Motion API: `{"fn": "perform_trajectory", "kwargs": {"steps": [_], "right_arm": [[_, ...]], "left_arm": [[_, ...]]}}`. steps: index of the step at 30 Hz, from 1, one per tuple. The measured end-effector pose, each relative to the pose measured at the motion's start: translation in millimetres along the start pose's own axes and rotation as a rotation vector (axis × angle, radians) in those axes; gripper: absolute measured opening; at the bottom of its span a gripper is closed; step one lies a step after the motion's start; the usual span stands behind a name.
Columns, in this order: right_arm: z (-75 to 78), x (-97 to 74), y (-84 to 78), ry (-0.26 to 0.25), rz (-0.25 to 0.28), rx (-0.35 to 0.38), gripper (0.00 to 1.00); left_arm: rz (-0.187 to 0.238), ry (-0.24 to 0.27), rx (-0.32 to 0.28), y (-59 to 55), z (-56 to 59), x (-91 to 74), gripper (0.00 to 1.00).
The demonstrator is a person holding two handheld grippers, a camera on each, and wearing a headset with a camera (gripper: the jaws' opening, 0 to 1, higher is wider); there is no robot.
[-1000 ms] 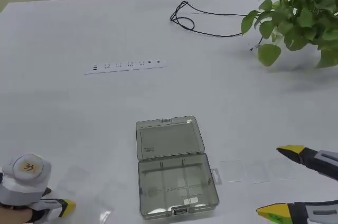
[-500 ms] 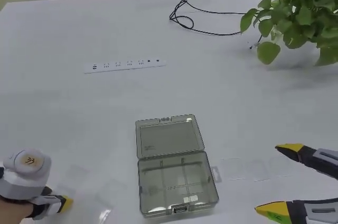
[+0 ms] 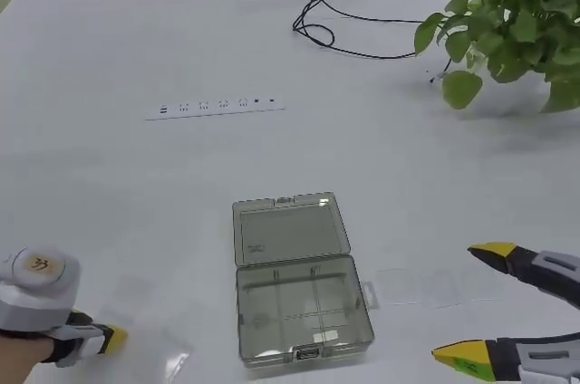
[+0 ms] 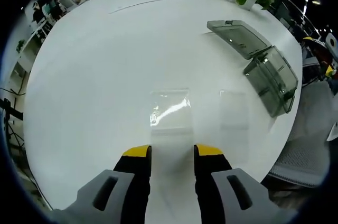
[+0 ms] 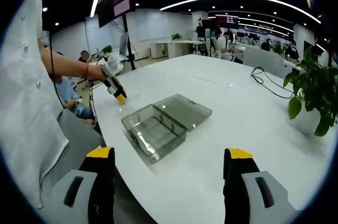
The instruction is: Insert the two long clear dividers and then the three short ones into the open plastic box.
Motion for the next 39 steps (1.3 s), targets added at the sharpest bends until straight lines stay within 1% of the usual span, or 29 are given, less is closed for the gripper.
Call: {"fn": "perform_trajectory", "kwargs": {"steps": [7, 15, 19, 23, 26, 28, 29, 31, 32, 33, 35, 36, 37, 39], "right_arm": [[-3.2, 3.2, 1.6, 0.005, -0.006, -0.006, 0.85], [-7.0, 7.5, 3.8, 0.015, -0.014, -0.008, 0.84], [-11.2, 9.8, 8.1, 0.023, -0.012, -0.011, 0.84], [-15.7, 11.2, 15.0, 0.031, -0.001, -0.009, 0.83], [-20.8, 12.8, 23.3, 0.038, 0.011, -0.009, 0.81], [-23.6, 14.4, 28.8, 0.042, 0.014, -0.003, 0.79], [-25.2, 15.1, 31.7, 0.046, 0.021, 0.001, 0.78], [-29.2, 16.8, 40.5, 0.050, 0.044, 0.007, 0.76], [-31.0, 17.6, 44.0, 0.053, 0.052, 0.013, 0.75], [-34.2, 19.1, 48.5, 0.059, 0.061, 0.027, 0.74], [-38.3, 21.4, 54.6, 0.065, 0.074, 0.032, 0.71], [-41.0, 23.4, 58.7, 0.067, 0.081, 0.034, 0.70], [-43.3, 24.8, 61.8, 0.071, 0.088, 0.037, 0.68], [-49.0, 28.2, 70.1, 0.080, 0.110, 0.059, 0.65]], "left_arm": [[0.018, -0.009, -0.022, -1.9, 1.5, -2.0, 0.30], [0.052, -0.019, -0.048, 0.5, 3.4, -4.9, 0.30], [0.086, -0.021, -0.068, 4.9, 5.3, -10.5, 0.30], [0.134, -0.026, -0.091, 13.6, 8.9, -19.0, 0.30], [0.184, -0.036, -0.116, 22.8, 14.6, -25.3, 0.30], [0.210, -0.043, -0.123, 28.1, 18.4, -28.8, 0.30], [0.244, -0.056, -0.139, 34.5, 22.6, -31.7, 0.30], [0.286, -0.070, -0.165, 43.2, 28.1, -36.9, 0.30], [0.306, -0.073, -0.165, 47.5, 30.3, -39.9, 0.30], [0.332, -0.080, -0.178, 53.8, 34.4, -44.1, 0.30], [0.363, -0.092, -0.179, 61.8, 40.4, -49.3, 0.30], [0.399, -0.104, -0.195, 70.2, 45.1, -53.9, 0.30], [0.417, -0.112, -0.207, 74.5, 47.7, -56.4, 0.30], [0.461, -0.135, -0.206, 86.0, 56.3, -63.1, 0.30]]}}
Point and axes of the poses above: the centre of the closed fingertips' face, and the gripper's own axes: x roughly forward along the fingers, z roughly to its right, y roughly out of its top, the point moved 1 cm from there along -x, roughly backward along the fingers, and after that the axes turned 12 degrees about x, right-handed, at the moved point
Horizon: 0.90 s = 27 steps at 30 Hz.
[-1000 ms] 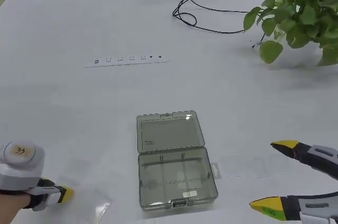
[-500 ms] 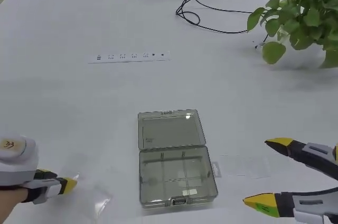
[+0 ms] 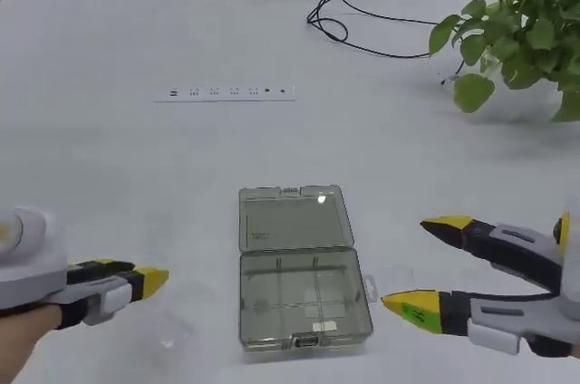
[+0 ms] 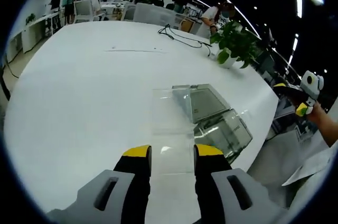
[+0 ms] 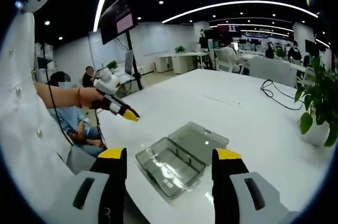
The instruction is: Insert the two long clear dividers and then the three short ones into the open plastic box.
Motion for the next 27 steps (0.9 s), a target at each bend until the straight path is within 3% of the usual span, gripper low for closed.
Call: {"fn": "perform_trajectory", "kwargs": {"steps": [7, 12, 18, 27], "right_arm": [[-18.8, 18.7, 26.6, 0.005, 0.059, 0.024, 0.56], [-25.1, 29.6, 42.8, 0.010, 0.122, 0.113, 0.47], [-33.2, 45.4, 42.9, 0.004, 0.124, 0.161, 0.38], [-37.4, 59.5, 38.5, -0.007, 0.129, 0.257, 0.25]], "left_arm": [[0.110, -0.076, -0.018, 31.8, 43.2, 1.4, 0.30], [0.147, -0.121, -0.006, 44.0, 67.3, 4.4, 0.30], [0.205, -0.182, 0.001, 61.9, 97.3, 7.3, 0.30], [0.235, -0.239, 0.043, 76.1, 129.2, 9.4, 0.30]]}}
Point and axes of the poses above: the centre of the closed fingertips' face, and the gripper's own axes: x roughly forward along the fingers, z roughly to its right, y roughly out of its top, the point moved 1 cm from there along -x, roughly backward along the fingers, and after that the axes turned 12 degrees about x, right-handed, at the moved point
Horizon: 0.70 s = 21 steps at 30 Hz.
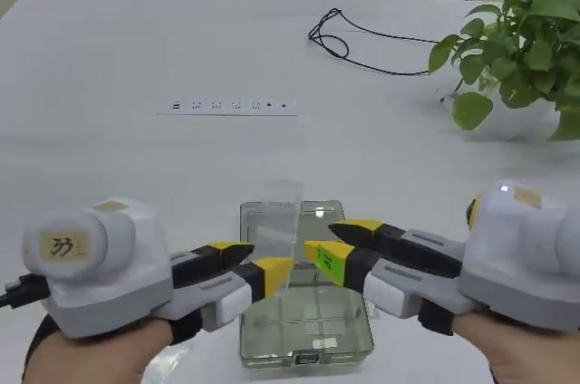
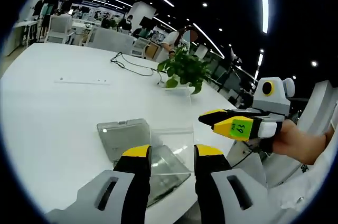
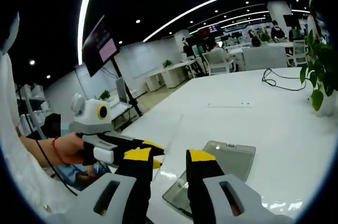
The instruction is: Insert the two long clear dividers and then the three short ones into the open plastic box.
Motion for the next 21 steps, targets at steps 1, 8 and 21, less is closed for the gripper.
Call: {"fn": "perform_trajectory", "kwargs": {"steps": [1, 8, 21], "right_arm": [[0.3, 0.7, -0.4, -0.005, 0.001, 0.002, 0.24], [2.1, 5.4, -5.4, -0.028, -0.003, 0.038, 0.17], [2.8, 9.5, -5.3, -0.039, 0.011, 0.113, 0.08]], "left_arm": [[-0.002, -0.003, 0.005, 0.2, 2.1, 1.1, 0.30], [0.000, -0.016, 0.047, 2.9, 9.9, 4.3, 0.30], [-0.004, -0.024, 0.082, 6.3, 14.5, 6.3, 0.30]]}}
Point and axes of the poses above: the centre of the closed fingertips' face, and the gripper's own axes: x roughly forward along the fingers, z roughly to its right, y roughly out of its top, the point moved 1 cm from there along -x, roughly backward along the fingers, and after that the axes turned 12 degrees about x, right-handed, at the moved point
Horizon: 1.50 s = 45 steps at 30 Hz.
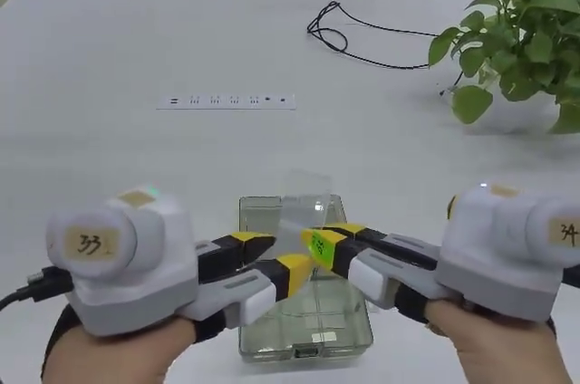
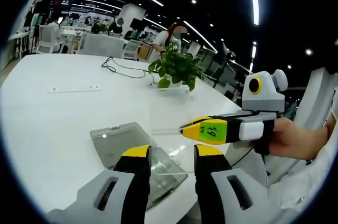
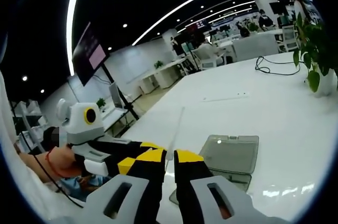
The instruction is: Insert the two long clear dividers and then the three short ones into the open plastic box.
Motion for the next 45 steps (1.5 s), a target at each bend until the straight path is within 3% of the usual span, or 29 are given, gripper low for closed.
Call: {"fn": "perform_trajectory", "kwargs": {"steps": [6, 15, 22, 25, 33, 35, 45], "right_arm": [[0.8, -0.3, 1.6, -0.021, 0.008, 0.030, 0.06], [0.2, 0.6, 2.2, -0.014, -0.009, 0.045, 0.06], [8.8, -4.9, 12.0, -0.039, -0.001, 0.050, 0.06], [16.0, -8.1, 15.0, -0.059, -0.007, 0.046, 0.06], [31.2, -10.7, 10.8, -0.116, -0.074, 0.032, 0.06], [33.1, -10.7, 8.6, -0.121, -0.092, 0.059, 0.06], [55.4, -6.8, -5.2, -0.235, -0.222, 0.088, 0.06]], "left_arm": [[0.008, -0.004, -0.005, 1.2, 0.1, 2.0, 0.30], [0.016, -0.037, -0.001, 1.2, 4.2, 2.3, 0.37], [0.011, -0.055, 0.046, -8.3, 0.2, -6.1, 0.48], [0.009, -0.055, 0.098, -13.6, -3.7, -11.0, 0.53], [-0.013, -0.062, 0.155, -29.5, -17.7, -24.3, 0.68], [-0.011, -0.059, 0.174, -30.3, -19.0, -26.3, 0.75], [-0.036, -0.083, 0.285, -44.4, -29.8, -33.3, 0.98]]}}
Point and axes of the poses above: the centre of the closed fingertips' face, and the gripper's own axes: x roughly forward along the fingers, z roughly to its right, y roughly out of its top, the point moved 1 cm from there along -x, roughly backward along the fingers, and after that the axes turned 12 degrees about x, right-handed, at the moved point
